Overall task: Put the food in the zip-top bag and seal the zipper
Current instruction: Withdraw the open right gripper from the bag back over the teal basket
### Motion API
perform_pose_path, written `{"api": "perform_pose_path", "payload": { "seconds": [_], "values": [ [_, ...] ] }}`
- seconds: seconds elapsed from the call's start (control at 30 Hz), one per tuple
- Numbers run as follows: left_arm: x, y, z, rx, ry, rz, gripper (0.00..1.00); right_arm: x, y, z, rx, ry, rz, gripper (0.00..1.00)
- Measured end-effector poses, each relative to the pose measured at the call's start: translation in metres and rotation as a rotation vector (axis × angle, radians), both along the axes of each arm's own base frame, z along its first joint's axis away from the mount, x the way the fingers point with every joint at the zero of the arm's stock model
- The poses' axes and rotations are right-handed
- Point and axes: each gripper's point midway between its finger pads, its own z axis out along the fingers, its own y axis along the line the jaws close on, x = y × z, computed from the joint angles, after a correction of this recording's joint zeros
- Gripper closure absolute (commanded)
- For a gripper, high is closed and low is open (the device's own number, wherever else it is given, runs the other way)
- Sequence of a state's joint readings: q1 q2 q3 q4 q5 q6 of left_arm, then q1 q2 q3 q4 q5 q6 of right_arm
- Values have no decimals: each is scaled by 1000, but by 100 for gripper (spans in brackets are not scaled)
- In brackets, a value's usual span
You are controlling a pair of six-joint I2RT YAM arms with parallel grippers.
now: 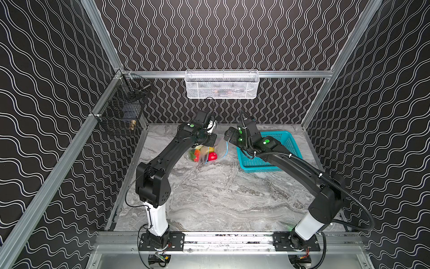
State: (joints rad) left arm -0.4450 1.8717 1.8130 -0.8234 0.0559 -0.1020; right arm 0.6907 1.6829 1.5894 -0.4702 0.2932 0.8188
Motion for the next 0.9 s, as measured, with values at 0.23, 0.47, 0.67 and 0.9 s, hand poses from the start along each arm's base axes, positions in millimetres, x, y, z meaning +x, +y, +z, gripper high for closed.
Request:
{"api": "perform_pose_path", "payload": {
  "seconds": [0.23,0.47,0.67,0.9],
  "values": [
    [0,2,1,-3,-3,5,100,7,-21,12,-83,-9,-72,1],
    [0,4,2,-21,0,14,100,24,-62,-3,-178,71,-145,1],
    [0,1,2,-39,9,17,100,21,-99,-17,-217,143,-194,1],
    [-1,1,2,-46,14,17,100,17,-133,-29,-269,219,-238,1]
  ]
}}
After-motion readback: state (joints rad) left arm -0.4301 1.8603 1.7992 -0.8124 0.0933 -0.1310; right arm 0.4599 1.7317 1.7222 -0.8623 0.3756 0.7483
